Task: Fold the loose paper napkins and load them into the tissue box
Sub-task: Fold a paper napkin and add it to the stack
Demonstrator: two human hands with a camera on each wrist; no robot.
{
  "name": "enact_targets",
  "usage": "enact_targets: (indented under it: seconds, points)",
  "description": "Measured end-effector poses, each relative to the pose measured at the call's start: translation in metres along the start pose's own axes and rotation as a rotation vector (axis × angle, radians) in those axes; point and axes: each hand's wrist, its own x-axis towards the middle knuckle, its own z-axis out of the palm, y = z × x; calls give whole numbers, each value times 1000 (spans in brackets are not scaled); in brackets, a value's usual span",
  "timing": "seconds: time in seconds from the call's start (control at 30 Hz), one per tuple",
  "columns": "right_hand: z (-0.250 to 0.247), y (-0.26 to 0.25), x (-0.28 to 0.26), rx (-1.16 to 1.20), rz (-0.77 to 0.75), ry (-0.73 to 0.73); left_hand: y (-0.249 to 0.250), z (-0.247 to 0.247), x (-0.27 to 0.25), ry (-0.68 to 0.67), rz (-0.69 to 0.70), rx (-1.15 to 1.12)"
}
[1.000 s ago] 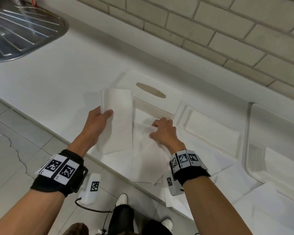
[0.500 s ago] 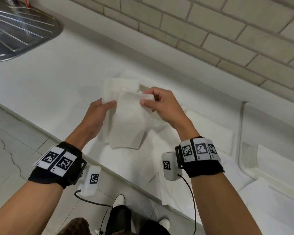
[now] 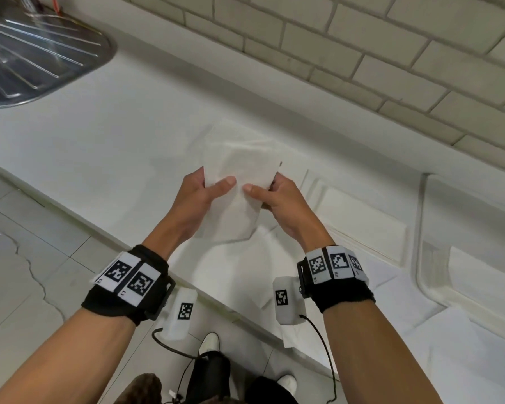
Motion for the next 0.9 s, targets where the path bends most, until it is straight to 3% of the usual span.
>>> enact_targets:
  seconds: [0.17, 0.33, 0.53, 0.73, 0.9]
  points:
    - [9, 7, -5, -18, -78, 87, -8, 0, -1, 77, 41, 64]
    - [12, 12, -13, 39, -138, 66, -10, 2, -4, -11, 97, 43]
    - [17, 22, -13, 9, -88, 91, -24, 3, -5, -30, 38, 92]
    - [14, 18, -15, 28, -119, 82, -22, -3, -5, -12, 96, 91]
    - [18, 23, -15, -4, -85, 61, -31, -3, -6, -11, 63, 138]
